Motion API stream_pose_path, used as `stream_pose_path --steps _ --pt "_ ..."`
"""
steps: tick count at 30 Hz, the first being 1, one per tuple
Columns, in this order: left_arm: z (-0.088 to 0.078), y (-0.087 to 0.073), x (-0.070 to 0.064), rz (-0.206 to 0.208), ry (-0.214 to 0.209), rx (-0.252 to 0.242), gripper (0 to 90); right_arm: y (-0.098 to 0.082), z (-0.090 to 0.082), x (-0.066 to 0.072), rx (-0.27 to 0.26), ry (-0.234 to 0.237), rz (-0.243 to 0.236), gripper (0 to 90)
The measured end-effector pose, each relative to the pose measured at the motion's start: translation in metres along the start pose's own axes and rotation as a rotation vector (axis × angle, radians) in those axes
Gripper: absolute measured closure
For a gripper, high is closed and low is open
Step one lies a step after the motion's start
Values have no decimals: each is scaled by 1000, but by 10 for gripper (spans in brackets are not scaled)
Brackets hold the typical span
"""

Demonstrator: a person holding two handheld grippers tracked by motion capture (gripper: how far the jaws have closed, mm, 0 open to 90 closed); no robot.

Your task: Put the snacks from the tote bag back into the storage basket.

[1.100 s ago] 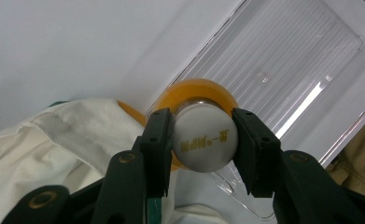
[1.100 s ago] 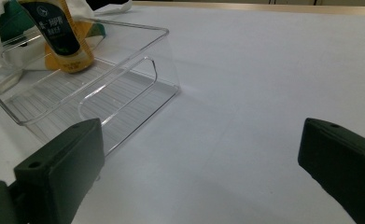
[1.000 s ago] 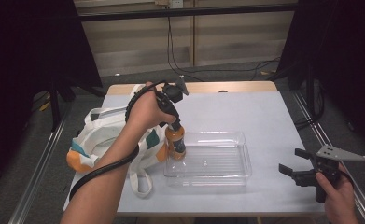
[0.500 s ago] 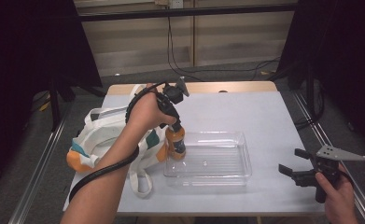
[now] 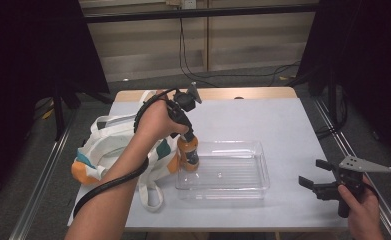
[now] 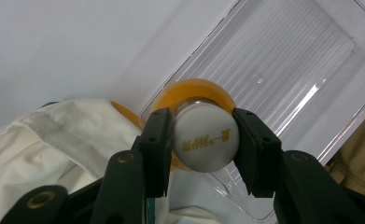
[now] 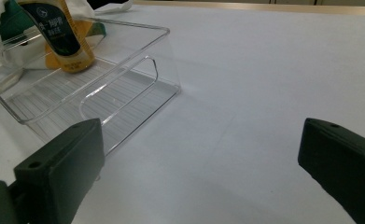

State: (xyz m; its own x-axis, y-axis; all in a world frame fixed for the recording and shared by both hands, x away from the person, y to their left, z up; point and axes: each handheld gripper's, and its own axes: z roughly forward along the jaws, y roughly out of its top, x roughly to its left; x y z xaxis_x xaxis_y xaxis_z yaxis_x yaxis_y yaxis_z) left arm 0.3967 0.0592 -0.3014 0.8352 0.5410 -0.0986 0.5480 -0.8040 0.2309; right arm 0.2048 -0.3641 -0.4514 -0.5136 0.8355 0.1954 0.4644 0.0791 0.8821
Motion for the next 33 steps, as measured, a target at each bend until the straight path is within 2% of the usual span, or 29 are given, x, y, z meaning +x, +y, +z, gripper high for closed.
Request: stream_pose_path --steps 4,7,10,18,26,33 --pt "0 -1 0 -3 -5 0 587 0 0 0 2 2 -2 2" --pt "0 -1 1 -25 -8 -11 580 0 0 0 2 3 -3 2" --pt "0 -2 3 -17 -14 -12 560 0 0 0 2 2 -1 2" --pt "2 -4 3 -51 -25 -33 443 0 1 0 4 3 -4 2" --pt "0 -7 4 -45 -25 -42 362 0 1 0 5 2 -2 2" --pt "-3 -10 6 -71 -47 -64 278 0 1 0 5 1 -1 2"
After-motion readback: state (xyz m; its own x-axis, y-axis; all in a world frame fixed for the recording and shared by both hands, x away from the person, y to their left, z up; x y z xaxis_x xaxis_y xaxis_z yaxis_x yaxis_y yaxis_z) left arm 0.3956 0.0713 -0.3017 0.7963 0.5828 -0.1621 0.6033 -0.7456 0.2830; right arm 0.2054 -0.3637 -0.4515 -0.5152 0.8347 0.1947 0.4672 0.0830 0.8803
